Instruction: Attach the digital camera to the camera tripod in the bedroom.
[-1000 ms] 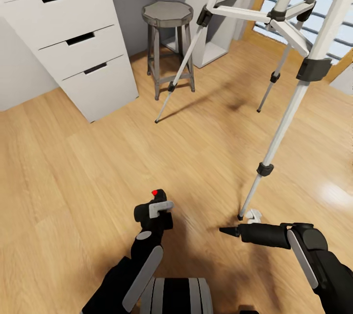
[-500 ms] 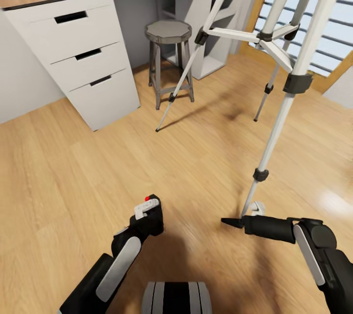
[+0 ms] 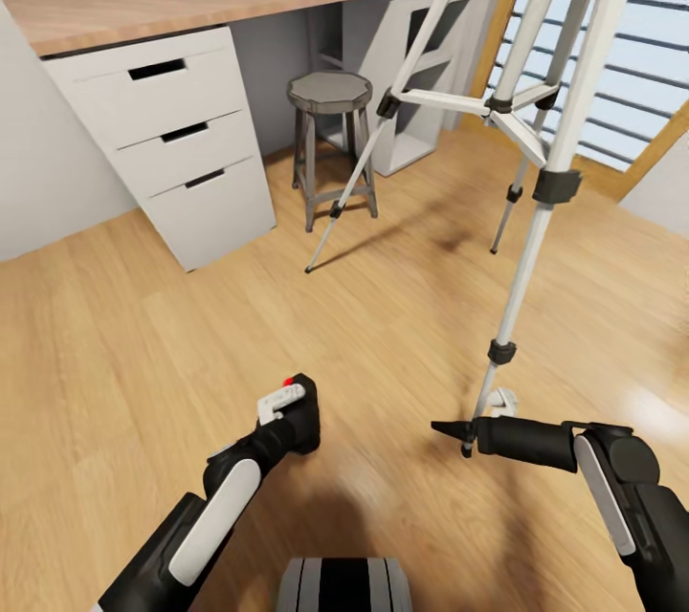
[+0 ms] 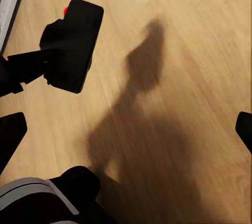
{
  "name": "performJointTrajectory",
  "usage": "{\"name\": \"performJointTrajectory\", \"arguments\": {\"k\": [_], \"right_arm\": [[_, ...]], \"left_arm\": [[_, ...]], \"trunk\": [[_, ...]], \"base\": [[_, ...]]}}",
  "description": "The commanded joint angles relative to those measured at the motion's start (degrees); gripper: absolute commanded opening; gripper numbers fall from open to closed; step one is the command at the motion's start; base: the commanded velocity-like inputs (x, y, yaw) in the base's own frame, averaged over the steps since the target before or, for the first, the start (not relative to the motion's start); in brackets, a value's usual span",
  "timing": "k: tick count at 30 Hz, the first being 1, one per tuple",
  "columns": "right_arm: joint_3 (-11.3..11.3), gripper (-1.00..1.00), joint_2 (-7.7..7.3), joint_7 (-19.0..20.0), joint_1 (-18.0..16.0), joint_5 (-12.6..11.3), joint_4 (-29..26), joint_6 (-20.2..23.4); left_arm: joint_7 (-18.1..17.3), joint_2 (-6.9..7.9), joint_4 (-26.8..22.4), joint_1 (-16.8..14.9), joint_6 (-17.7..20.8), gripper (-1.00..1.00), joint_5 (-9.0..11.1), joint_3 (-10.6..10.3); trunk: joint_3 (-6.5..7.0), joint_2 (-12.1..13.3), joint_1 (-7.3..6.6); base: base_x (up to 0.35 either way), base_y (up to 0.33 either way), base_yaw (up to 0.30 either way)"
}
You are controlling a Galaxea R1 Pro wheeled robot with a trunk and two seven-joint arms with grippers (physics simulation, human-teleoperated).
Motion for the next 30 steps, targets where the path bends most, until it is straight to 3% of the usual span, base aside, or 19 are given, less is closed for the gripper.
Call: {"name": "performJointTrajectory", "arguments": {"k": [1,5,8,15,21,30], "right_arm": [[-0.1,1.0,-0.05,0.3,0.0,0.1,0.0,0.2],[-0.1,1.0,-0.16,0.3,-0.1,0.1,-0.1,0.2],[0.0,1.0,0.04,0.3,0.0,0.1,-0.2,0.2],[0.2,1.0,0.1,0.3,0.0,0.0,-0.2,0.2],[0.5,1.0,0.08,0.3,0.0,-0.1,-0.2,0.2],[0.1,1.0,-0.28,0.8,0.0,-0.2,-0.3,0.2]], "left_arm": [[0.0,0.08,-0.1,0.0,0.1,-1.0,0.3,-0.1],[-3.5,0.37,-0.1,0.0,0.1,-1.0,0.4,-0.1],[-12.0,0.95,-0.1,0.0,0.1,-1.0,0.4,0.0],[-20.2,2.67,0.0,0.0,0.2,-1.0,0.8,0.0],[-24.2,3.49,0.5,0.0,0.1,-1.0,3.3,0.0],[-25.4,3.67,0.8,0.0,0.1,-1.0,4.7,0.0]], "trunk": [[0.19,0.0,-0.03],[1.08,0.1,-0.14],[1.74,0.1,-0.21],[3.29,0.2,-0.39],[4.62,0.3,-0.55],[6.61,0.4,-0.78]], "base": [[0.0,0.0,0.0],[0.0,0.0,0.0],[0.0,0.0,0.0],[0.0,0.0,0.0],[0.0,0.0,0.0],[0.0,0.0,0.0]]}}
